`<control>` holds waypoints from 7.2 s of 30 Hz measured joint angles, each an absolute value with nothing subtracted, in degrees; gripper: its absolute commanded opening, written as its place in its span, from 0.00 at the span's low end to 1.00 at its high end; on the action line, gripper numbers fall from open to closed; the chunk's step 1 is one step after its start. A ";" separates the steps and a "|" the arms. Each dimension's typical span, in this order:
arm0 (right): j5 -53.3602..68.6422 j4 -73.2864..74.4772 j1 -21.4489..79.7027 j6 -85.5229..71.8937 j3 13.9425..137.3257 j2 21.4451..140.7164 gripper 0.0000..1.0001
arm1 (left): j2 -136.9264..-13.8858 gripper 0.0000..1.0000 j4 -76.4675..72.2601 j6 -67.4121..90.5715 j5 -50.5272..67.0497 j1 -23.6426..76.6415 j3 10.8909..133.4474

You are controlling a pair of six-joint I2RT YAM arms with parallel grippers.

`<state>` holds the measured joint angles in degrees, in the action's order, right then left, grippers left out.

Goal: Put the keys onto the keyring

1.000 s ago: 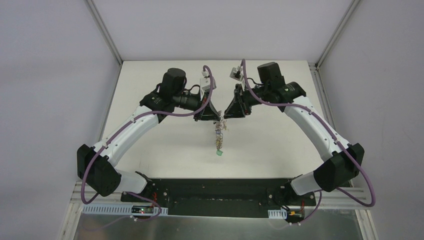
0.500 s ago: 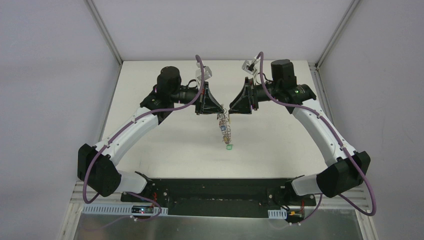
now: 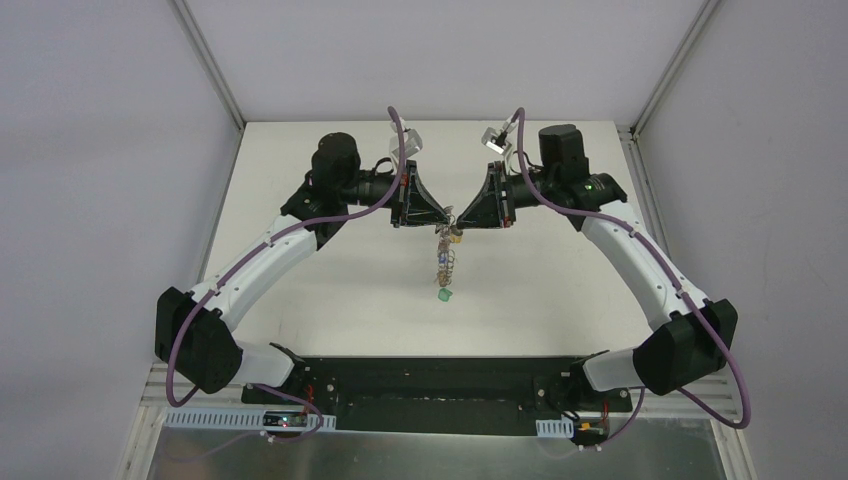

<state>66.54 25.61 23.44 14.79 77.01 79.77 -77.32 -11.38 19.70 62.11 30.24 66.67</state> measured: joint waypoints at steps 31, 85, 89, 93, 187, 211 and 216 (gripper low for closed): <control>69.19 20.51 24.75 10.11 74.70 80.58 0.35 | -77.34 0.00 -17.30 23.44 62.85 29.52 64.18; 68.45 18.83 22.39 7.90 77.38 79.18 0.30 | -77.23 0.00 -30.76 36.62 58.85 29.52 60.16; 68.47 18.41 22.90 7.51 77.38 79.35 0.29 | -77.23 0.00 -30.76 36.62 58.39 29.52 60.16; 68.51 18.20 23.75 7.44 77.38 80.05 0.25 | -77.23 0.00 -30.72 36.62 58.33 29.52 60.16; 60.01 31.14 24.27 20.82 79.26 80.38 0.33 | -78.24 0.00 1.04 11.11 59.31 31.40 67.53; 69.49 17.17 22.28 8.19 71.83 79.18 0.18 | -77.34 0.00 -8.36 23.35 58.06 31.40 65.14; 69.95 15.79 22.61 7.05 71.37 79.22 0.10 | -77.34 0.00 -8.45 23.51 58.04 31.40 65.08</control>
<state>69.95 15.79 22.61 7.05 71.37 79.22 -77.34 -8.45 23.51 58.04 31.40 65.08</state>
